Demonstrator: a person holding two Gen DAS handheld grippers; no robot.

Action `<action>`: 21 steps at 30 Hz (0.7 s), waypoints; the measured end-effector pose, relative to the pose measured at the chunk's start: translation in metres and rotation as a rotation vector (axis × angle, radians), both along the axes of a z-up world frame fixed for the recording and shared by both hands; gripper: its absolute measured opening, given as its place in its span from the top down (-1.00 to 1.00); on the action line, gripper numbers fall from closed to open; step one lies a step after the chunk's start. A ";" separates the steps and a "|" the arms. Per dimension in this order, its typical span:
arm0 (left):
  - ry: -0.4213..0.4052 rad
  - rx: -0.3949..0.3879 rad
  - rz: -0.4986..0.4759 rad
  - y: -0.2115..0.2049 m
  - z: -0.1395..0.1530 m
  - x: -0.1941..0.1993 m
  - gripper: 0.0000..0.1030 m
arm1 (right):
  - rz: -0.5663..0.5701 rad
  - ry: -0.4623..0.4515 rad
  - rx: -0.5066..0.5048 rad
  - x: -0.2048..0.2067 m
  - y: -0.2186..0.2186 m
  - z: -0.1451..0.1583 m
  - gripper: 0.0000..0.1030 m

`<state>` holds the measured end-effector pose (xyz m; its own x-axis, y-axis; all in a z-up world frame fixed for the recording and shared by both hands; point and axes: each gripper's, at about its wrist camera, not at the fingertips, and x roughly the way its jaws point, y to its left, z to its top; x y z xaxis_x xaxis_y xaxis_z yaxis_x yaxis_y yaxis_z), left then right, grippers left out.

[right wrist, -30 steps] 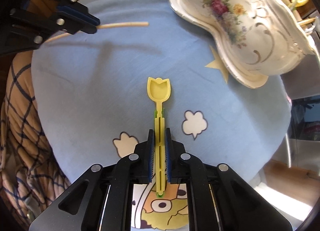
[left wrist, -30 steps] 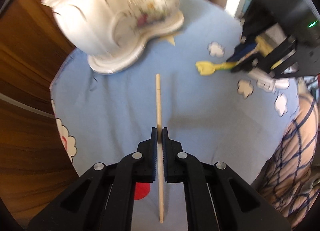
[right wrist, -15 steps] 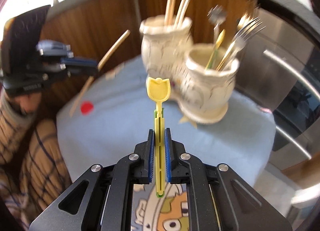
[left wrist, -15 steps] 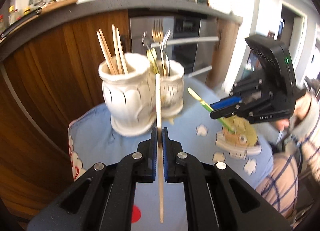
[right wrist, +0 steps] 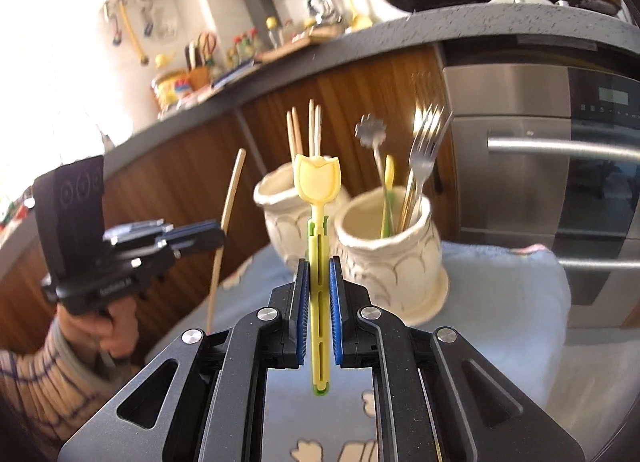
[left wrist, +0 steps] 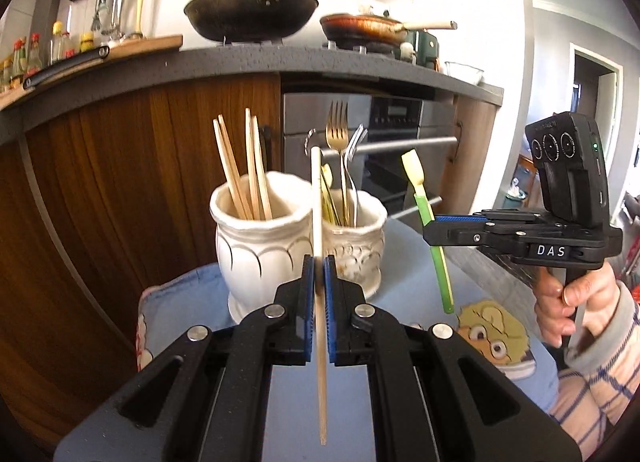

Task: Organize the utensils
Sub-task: 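Lift the chopstick with the left tool while the right tool lifts the yellow utensil toward the holder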

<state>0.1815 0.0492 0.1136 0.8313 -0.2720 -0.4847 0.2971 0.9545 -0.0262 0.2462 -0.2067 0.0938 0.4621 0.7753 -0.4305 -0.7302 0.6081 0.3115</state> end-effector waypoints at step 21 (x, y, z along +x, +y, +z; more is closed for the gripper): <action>-0.207 -0.112 0.049 0.013 0.033 0.008 0.91 | -0.116 -0.062 0.177 0.029 -0.008 -0.010 0.79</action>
